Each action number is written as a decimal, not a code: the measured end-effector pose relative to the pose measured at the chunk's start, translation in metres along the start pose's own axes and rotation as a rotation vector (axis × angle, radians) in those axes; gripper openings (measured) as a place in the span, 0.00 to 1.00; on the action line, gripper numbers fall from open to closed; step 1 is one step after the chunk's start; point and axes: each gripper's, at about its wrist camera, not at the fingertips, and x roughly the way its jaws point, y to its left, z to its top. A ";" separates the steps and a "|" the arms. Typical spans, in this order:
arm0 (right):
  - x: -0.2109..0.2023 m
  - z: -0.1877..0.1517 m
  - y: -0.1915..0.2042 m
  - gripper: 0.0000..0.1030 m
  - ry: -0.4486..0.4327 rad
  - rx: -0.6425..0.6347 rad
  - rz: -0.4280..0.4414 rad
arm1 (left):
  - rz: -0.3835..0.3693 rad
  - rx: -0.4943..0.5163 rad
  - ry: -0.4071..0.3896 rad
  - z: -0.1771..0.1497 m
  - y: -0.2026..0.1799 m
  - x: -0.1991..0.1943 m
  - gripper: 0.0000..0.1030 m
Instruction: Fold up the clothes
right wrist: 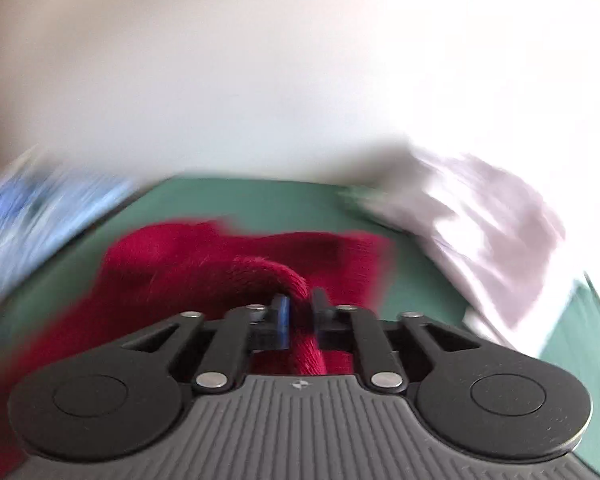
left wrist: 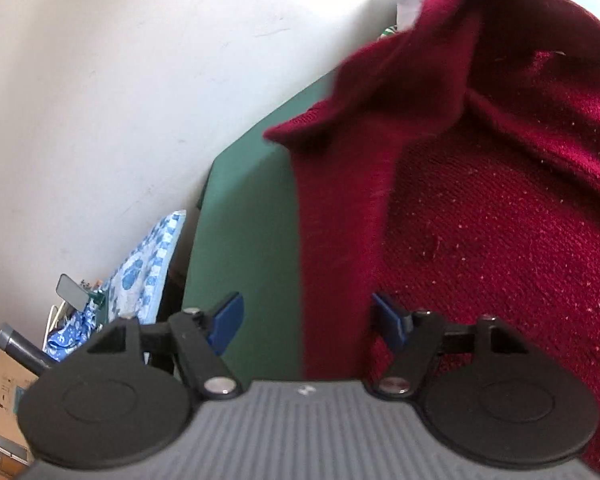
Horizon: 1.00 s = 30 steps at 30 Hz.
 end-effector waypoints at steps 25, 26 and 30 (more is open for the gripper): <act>-0.030 -0.084 -0.062 0.29 0.209 -0.008 0.007 | -0.266 0.188 -0.089 0.055 0.034 -0.051 0.81; -0.028 -0.083 -0.057 0.06 0.213 -0.048 0.022 | -0.271 0.198 -0.084 0.056 0.032 -0.046 0.80; -0.030 -0.055 -0.058 0.04 0.087 -0.150 -0.062 | -0.305 0.273 -0.063 0.058 0.022 -0.018 0.75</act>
